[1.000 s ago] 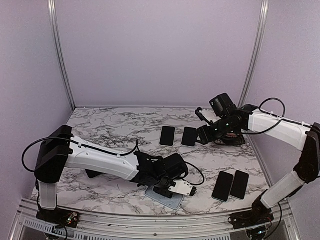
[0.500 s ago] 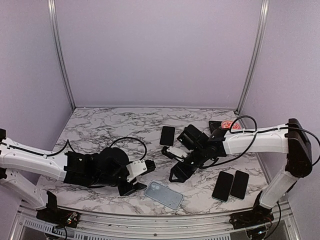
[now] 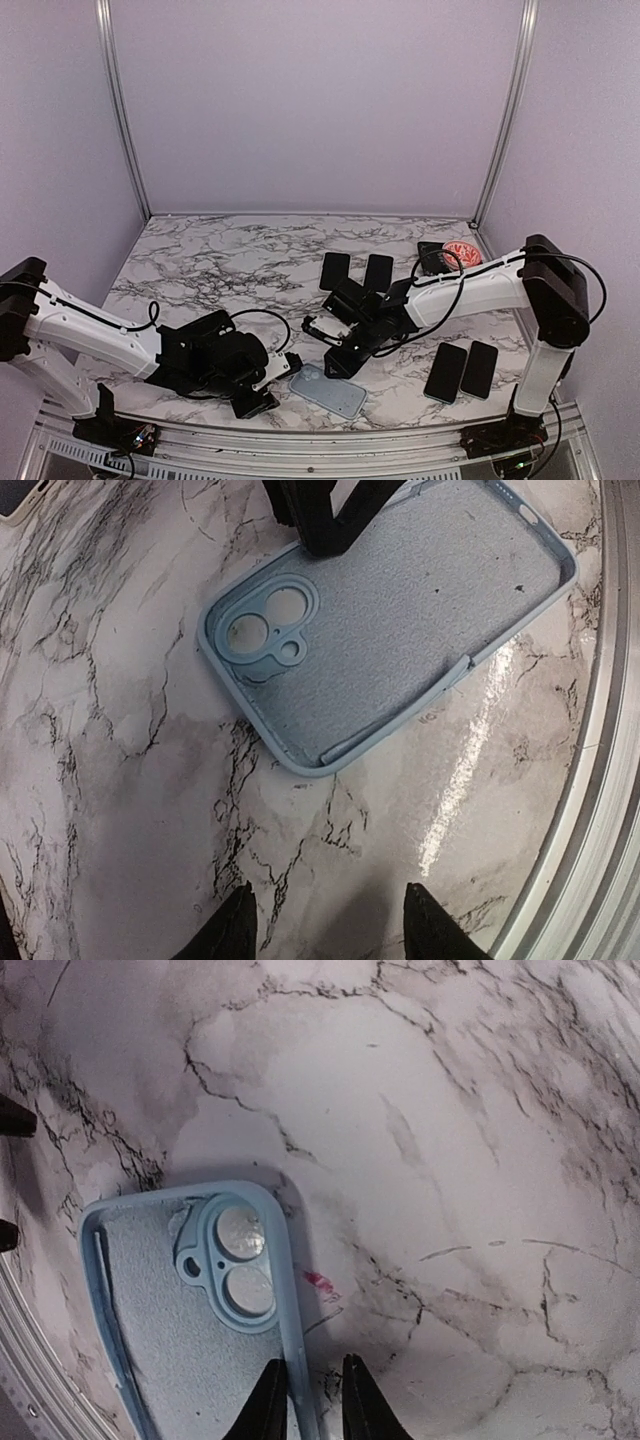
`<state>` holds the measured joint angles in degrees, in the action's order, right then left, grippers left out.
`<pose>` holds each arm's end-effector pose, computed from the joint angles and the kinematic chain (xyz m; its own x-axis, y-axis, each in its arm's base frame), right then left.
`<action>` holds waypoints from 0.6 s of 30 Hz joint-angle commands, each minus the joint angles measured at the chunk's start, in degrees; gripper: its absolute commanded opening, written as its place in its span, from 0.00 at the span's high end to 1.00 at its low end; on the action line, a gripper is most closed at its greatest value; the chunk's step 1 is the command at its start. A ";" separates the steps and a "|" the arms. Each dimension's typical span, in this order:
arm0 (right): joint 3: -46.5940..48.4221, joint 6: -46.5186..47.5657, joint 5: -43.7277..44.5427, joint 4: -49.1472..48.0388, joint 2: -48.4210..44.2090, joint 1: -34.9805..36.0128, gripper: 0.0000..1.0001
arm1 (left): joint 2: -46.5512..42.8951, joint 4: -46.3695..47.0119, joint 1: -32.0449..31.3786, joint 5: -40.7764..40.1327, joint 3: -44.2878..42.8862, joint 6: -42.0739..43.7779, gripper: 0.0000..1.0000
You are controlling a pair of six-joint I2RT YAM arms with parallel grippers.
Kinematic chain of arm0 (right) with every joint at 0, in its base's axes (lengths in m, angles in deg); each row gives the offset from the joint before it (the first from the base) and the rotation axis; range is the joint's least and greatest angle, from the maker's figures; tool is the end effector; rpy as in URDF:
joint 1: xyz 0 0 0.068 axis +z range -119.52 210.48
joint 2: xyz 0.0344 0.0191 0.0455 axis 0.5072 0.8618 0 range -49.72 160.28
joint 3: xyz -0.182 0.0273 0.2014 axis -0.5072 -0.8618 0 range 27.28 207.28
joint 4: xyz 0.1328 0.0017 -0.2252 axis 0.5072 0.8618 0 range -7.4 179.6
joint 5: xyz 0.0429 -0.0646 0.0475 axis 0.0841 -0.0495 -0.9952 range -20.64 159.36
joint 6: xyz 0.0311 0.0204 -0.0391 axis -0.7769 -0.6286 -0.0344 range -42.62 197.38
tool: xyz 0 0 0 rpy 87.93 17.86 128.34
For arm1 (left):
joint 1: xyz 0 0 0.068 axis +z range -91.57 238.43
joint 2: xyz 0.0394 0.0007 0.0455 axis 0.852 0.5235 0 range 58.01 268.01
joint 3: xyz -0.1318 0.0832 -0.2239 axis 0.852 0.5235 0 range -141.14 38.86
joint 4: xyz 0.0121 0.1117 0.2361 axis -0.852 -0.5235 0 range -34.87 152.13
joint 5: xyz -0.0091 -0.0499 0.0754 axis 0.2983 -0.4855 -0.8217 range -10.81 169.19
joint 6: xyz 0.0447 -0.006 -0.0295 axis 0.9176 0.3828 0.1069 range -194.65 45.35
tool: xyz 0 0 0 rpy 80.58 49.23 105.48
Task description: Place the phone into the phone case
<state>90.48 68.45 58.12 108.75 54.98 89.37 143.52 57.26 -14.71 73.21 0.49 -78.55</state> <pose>0.1757 0.3046 0.1507 -0.6082 -0.7135 -0.3477 -0.7933 0.5607 0.2371 0.0841 -0.2643 0.1517 -0.2916 0.7287 -0.6197 0.9155 0.4003 0.0399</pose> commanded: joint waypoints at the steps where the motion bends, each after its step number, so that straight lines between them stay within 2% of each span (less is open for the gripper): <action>1: 1.01 -4.60 3.95 -1.65 -0.77 0.70 0.88 | 1.65 2.07 -0.24 -2.32 -1.45 -0.78 0.51; 4: 0.91 -9.58 10.04 0.98 -2.09 0.12 1.00 | 1.97 3.06 -0.05 -9.69 -1.97 -2.57 0.48; 7: 0.27 -14.47 15.18 3.17 -4.43 -1.24 1.00 | 2.69 3.11 1.21 -16.86 -4.00 -6.15 0.47; 10: -2.69 -19.52 18.17 0.91 -7.61 -3.17 1.00 | 3.75 4.16 3.30 -18.23 -6.31 -8.76 0.47; 13: -4.26 -21.58 17.30 -0.48 -7.37 -4.86 0.99 | 5.53 3.72 4.20 -18.96 -8.87 -8.77 0.47; 15: -3.52 -21.85 16.55 1.03 -5.91 -5.77 0.88 | 6.47 3.22 4.68 -19.09 -9.86 -8.23 0.47; 18: -2.22 -22.75 18.10 5.10 -6.83 -6.49 0.50 | 6.92 3.20 5.72 -18.16 -9.89 -7.16 0.47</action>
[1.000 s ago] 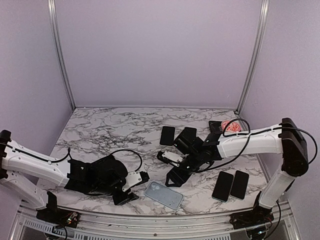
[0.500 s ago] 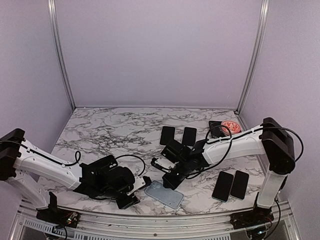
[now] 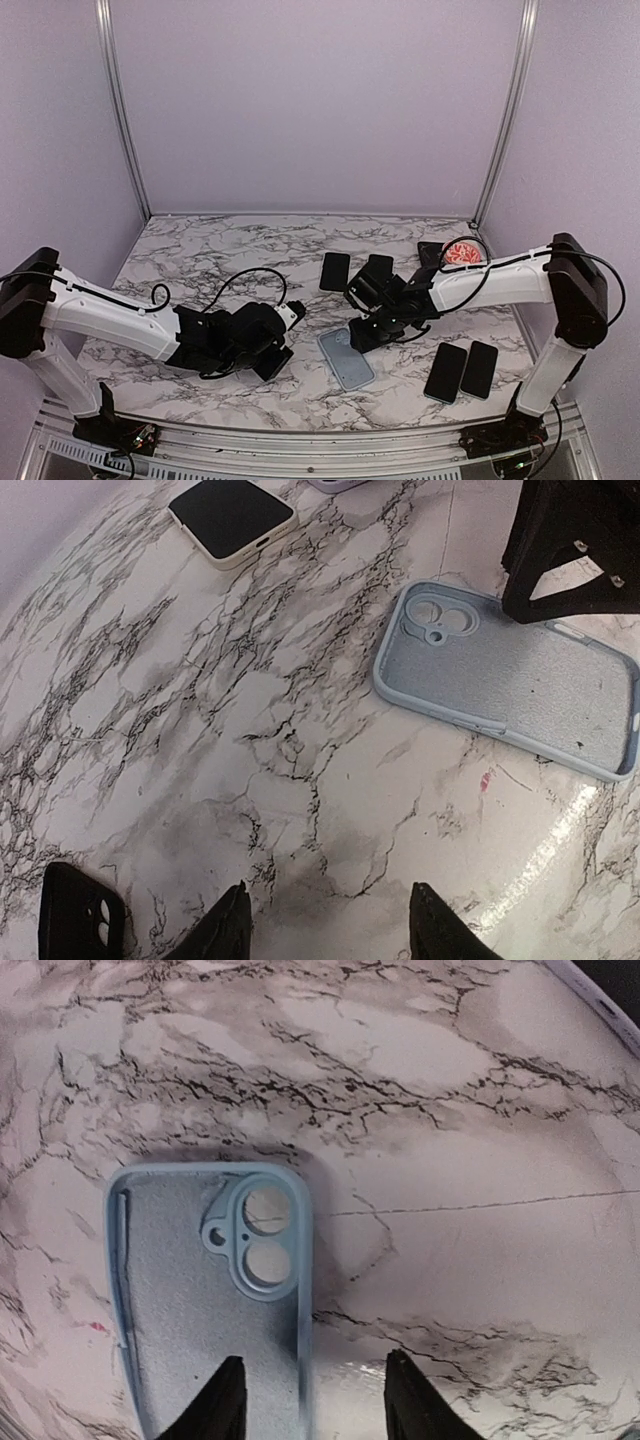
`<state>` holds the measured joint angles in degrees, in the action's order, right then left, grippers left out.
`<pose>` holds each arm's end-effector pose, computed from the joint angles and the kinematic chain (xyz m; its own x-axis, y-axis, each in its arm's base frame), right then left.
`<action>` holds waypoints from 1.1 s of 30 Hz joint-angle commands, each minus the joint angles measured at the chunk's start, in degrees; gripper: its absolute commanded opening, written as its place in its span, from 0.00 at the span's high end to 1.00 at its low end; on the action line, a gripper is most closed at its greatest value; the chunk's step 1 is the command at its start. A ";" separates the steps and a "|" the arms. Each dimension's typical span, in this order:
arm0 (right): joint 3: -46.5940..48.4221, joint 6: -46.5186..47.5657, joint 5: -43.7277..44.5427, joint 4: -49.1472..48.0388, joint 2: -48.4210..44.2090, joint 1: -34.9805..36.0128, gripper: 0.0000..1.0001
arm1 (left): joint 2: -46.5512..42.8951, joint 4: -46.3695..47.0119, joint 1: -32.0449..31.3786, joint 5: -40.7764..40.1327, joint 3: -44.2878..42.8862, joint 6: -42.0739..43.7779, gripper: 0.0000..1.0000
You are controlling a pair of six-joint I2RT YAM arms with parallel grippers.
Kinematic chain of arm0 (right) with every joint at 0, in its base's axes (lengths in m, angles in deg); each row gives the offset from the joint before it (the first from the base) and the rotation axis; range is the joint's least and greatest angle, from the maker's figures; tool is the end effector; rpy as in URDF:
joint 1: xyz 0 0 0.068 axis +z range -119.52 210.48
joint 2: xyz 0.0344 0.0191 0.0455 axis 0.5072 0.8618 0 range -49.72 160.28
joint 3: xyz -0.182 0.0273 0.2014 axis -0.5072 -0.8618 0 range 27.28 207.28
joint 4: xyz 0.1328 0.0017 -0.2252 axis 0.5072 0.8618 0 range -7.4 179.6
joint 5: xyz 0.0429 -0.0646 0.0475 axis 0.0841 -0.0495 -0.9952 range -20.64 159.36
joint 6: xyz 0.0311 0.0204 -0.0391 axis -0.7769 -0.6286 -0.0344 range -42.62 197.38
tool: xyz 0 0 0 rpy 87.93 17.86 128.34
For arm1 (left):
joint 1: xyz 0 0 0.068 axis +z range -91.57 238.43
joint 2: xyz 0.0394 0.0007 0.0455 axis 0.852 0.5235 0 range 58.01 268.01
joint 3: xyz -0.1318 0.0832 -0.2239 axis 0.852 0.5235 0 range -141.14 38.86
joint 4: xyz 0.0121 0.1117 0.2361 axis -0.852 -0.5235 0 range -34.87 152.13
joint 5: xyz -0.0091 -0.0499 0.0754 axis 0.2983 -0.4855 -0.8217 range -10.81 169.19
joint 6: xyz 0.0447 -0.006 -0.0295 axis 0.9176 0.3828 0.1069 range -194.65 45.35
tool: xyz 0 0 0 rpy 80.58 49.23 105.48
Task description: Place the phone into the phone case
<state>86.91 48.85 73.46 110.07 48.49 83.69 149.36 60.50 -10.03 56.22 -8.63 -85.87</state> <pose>0.2002 0.2636 0.1688 -0.8540 -0.3468 -0.3879 -0.4253 0.8947 0.1365 0.1303 -0.2918 0.1748 -0.4040 0.5353 -0.7418 0.6907 0.7102 0.1364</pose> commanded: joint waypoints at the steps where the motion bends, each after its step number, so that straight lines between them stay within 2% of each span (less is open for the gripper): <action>1: 1.47 -4.29 4.70 5.56 -1.68 -0.87 0.39 | 1.23 0.05 1.36 -0.86 -0.73 0.66 0.46; 2: 1.41 -5.40 6.44 7.61 -3.29 -1.15 0.30 | 1.43 0.05 1.71 -0.69 -0.83 1.21 0.46; 5: -0.16 -9.18 9.11 14.27 -8.84 -3.48 0.17 | 2.10 0.17 2.44 0.38 -1.85 2.56 0.46; 9: -6.01 -12.98 7.55 20.27 -15.66 -10.77 0.14 | 2.89 2.37 3.23 2.76 -3.01 4.67 0.44; 11: -9.60 -14.09 5.92 20.36 -19.59 -15.37 0.05 | 3.24 3.25 4.00 4.43 -3.58 5.57 0.42; 14: -13.99 -15.13 2.95 17.03 -23.14 -21.09 0.03 | 3.53 3.10 5.23 7.25 -4.50 6.50 0.32; 18: -16.33 -15.85 4.09 16.37 -23.84 -25.00 0.01 | 3.03 2.60 6.09 9.07 -5.07 6.40 0.19; 22: -17.42 -15.85 3.40 18.45 -23.07 -27.85 0.01 | 3.34 2.51 6.15 9.25 -4.89 6.32 0.19; 25: -19.53 -15.92 -0.58 16.45 -23.13 -27.86 0.03 | 3.89 2.24 6.22 8.56 -4.85 6.01 0.19; 30: -18.27 -15.31 -3.45 21.69 -19.59 -27.67 0.06 | 5.44 1.72 6.22 6.26 -5.66 6.14 0.19; 33: -20.28 -16.04 -8.47 20.07 -19.37 -26.45 0.07 | 6.31 1.72 6.24 5.98 -5.78 5.70 0.19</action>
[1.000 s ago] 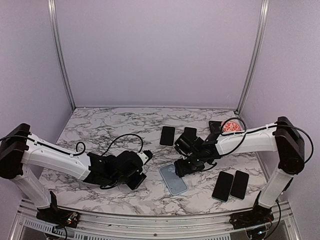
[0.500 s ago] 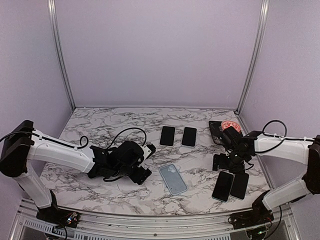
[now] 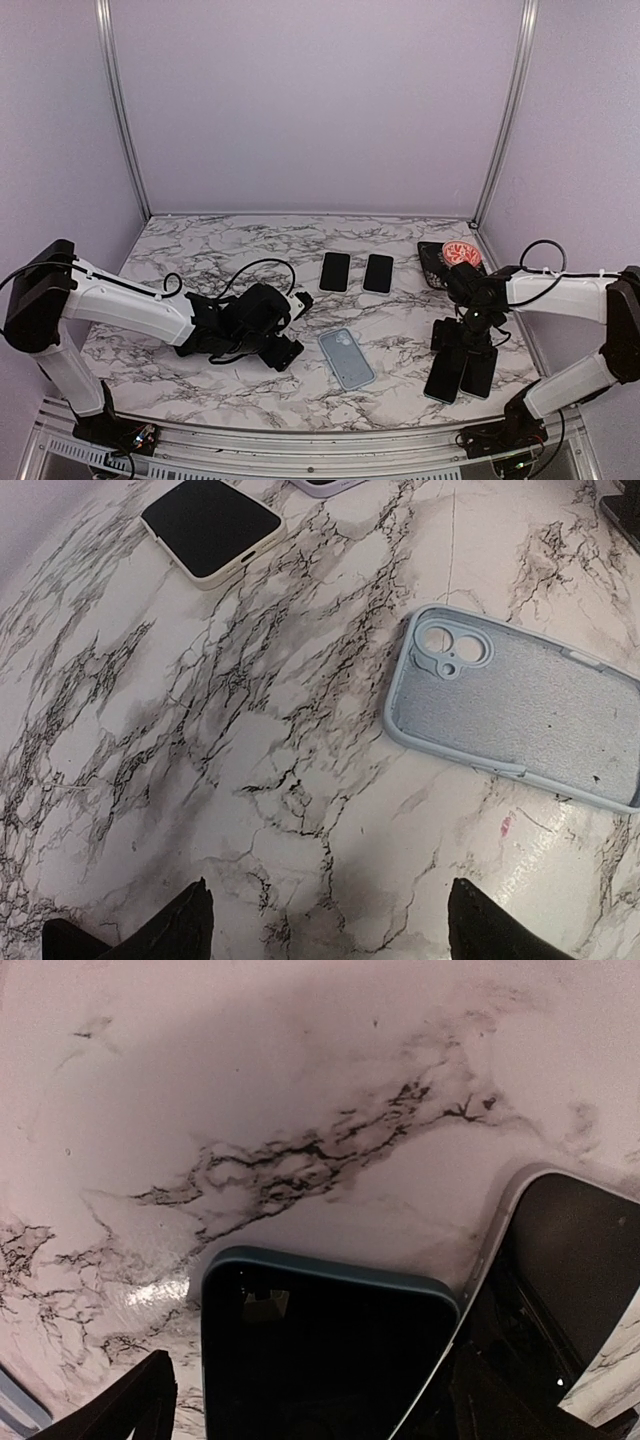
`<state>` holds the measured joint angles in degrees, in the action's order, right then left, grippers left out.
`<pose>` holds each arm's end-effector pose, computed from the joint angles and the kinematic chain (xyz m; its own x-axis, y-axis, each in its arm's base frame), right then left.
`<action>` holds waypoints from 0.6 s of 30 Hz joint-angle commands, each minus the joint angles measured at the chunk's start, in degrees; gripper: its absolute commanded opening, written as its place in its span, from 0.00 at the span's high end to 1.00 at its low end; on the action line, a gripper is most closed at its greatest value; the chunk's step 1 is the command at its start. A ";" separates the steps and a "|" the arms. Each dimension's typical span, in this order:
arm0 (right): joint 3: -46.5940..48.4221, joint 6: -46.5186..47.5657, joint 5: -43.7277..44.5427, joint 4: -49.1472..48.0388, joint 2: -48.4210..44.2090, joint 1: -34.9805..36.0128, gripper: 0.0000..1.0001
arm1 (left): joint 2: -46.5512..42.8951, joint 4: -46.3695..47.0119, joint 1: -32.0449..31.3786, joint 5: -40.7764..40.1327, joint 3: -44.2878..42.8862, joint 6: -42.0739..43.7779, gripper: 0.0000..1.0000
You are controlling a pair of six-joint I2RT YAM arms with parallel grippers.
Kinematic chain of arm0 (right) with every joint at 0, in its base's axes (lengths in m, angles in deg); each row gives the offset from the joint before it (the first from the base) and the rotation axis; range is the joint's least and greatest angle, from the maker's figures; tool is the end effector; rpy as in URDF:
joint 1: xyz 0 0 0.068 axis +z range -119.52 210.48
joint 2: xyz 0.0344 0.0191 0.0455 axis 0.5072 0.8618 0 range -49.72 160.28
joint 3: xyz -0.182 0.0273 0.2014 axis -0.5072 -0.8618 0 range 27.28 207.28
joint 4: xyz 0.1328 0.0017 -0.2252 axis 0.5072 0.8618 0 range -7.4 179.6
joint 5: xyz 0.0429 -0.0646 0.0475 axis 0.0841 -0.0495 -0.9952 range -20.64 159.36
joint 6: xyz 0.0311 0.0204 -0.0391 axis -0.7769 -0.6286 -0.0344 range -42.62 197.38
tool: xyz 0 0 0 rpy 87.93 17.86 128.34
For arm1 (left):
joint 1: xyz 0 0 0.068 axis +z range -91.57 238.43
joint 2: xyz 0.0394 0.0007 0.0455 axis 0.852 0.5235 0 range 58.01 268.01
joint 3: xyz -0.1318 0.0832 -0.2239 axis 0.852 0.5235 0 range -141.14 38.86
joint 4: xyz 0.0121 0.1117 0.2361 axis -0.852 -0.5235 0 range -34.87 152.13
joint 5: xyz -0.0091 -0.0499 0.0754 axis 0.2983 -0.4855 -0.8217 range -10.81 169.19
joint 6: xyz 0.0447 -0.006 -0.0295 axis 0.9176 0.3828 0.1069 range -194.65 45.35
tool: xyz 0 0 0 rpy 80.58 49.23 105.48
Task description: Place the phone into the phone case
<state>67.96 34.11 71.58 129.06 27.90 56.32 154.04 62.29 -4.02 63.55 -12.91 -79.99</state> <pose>0.1876 0.0894 0.1632 -0.9468 0.3023 -0.1100 0.2984 0.9531 0.0508 0.1672 -0.2994 0.1726 -0.3917 0.5569 -0.7325 0.7310 0.6717 0.1198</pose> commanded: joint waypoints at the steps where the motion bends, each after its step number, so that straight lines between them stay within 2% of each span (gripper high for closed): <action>1: -1.98 -1.65 -7.75 0.22 1.29 1.36 0.09 | 1.94 -0.08 0.23 -1.20 -1.61 -0.45 0.19; 7: -1.32 -4.21 -9.70 -2.66 3.33 7.65 0.15 | 3.06 -0.08 0.23 -0.05 -2.18 -0.66 0.19; 10: -0.67 -3.68 -13.09 -6.95 6.21 10.38 0.24 | 3.64 -0.08 0.23 -0.86 -2.40 -0.18 0.19; 12: 1.95 -2.70 -12.68 -6.87 8.86 12.64 0.24 | 4.03 -1.63 0.23 -0.97 -2.63 -0.14 0.19; 18: 9.40 1.05 -9.84 1.45 15.19 19.84 0.19 | 3.88 -1.70 0.23 -0.08 -2.20 -0.56 0.19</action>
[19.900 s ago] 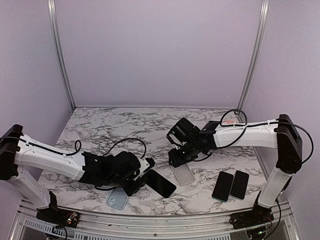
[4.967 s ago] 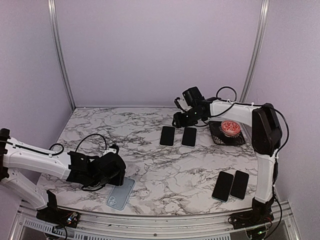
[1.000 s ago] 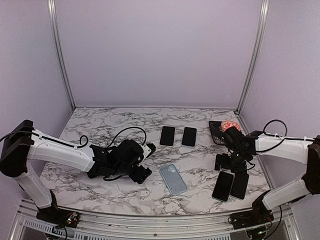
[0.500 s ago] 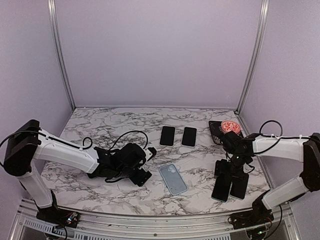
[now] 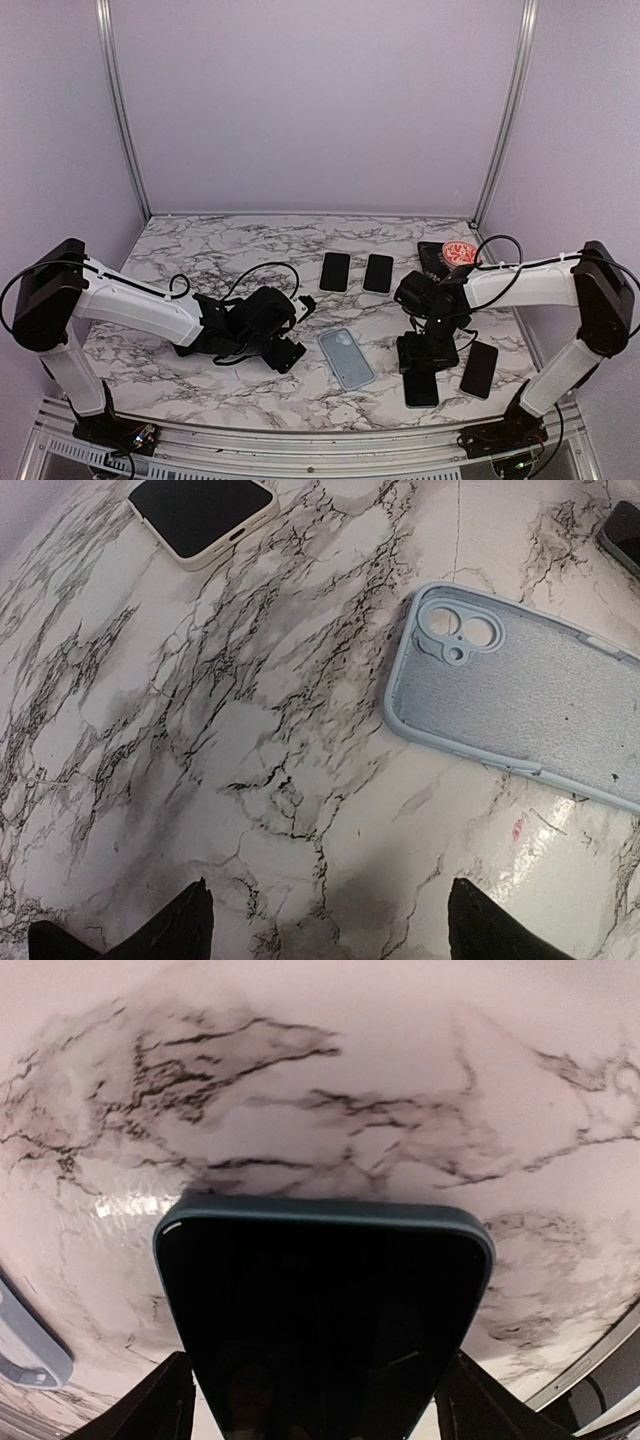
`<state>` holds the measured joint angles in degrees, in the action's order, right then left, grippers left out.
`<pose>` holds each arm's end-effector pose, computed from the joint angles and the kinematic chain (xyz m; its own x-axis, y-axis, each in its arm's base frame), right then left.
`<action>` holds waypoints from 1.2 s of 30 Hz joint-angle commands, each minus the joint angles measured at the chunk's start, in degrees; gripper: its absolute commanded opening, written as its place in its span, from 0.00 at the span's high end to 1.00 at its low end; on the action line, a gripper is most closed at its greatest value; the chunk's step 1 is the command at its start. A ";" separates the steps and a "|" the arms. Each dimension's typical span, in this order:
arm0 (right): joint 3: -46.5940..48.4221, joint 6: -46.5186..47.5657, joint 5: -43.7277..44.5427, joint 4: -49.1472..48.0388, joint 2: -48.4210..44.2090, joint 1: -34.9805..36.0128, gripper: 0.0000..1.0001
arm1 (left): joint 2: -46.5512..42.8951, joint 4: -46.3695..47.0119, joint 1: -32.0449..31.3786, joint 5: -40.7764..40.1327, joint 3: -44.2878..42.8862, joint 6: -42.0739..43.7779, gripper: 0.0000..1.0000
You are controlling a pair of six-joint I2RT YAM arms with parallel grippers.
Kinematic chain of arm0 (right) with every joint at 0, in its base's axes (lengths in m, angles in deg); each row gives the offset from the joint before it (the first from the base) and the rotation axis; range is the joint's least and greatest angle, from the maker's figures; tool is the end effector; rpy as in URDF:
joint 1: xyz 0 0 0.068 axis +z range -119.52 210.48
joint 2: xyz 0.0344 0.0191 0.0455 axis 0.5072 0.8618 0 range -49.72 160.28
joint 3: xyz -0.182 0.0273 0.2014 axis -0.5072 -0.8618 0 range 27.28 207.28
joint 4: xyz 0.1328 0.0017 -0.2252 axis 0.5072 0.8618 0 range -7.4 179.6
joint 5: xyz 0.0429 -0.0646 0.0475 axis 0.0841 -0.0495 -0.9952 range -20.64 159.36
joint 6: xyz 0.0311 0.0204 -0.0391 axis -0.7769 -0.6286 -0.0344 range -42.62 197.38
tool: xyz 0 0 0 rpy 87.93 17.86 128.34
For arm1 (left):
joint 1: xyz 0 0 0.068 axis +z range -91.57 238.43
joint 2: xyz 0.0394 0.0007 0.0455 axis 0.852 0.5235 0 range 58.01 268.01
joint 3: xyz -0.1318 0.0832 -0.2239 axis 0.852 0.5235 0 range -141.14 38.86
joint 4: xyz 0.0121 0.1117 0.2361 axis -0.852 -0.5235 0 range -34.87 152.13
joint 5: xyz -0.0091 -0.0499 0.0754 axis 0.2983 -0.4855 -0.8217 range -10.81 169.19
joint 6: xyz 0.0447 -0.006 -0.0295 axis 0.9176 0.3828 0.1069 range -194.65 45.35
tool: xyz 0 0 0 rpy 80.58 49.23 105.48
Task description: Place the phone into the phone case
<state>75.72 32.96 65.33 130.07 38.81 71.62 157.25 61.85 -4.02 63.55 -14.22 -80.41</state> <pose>0.1820 0.1624 0.1561 -0.9983 0.0548 0.0188 0.0561 0.9952 0.0800 0.1705 -0.3058 0.1604 -0.4106 0.5780 -0.7052 0.7304 0.6715 0.1251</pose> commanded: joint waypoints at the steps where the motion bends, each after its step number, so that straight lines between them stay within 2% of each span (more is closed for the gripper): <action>1: 2.16 2.91 -4.50 1.28 5.23 5.91 0.18 | 0.75 -1.30 0.23 -0.17 -0.89 -0.17 0.19; 6: 0.81 3.59 -6.63 2.77 6.29 10.60 0.05 | 0.47 -1.14 0.19 0.85 -0.42 0.56 0.19; 9: -0.65 3.64 -4.64 0.94 7.46 10.43 0.05 | 0.58 -1.16 0.23 0.19 -0.10 1.44 0.19; 13: 1.37 4.75 -0.55 3.16 11.18 10.54 0.19 | -0.06 -1.66 0.22 -0.26 0.06 1.33 0.19; 16: 0.61 4.76 -0.61 4.23 9.76 10.94 0.24 | -0.60 -1.65 0.23 0.35 0.23 1.47 0.19; 20: 2.87 5.49 0.11 4.30 7.00 10.91 0.44 | 0.12 -1.79 0.25 -0.18 -0.18 2.29 0.19; 26: 10.97 7.62 3.62 6.54 5.80 10.32 0.57 | 0.63 -2.54 0.23 5.07 0.13 4.69 0.19; 29: 14.27 7.64 10.09 6.91 3.56 10.23 0.63 | 0.51 -2.67 0.35 4.19 0.75 4.45 0.20; 32: 16.60 8.05 13.51 2.30 1.04 11.38 0.69 | 0.05 -2.52 1.96 3.87 0.96 1.82 0.20; 36: 16.78 9.25 15.21 -9.38 -0.89 15.04 0.73 | -0.84 -2.15 4.49 2.93 1.18 -2.55 0.20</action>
<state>90.43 40.63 76.02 131.81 40.47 83.16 157.32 60.96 -2.14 67.20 -13.76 -79.01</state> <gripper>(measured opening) 0.711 0.803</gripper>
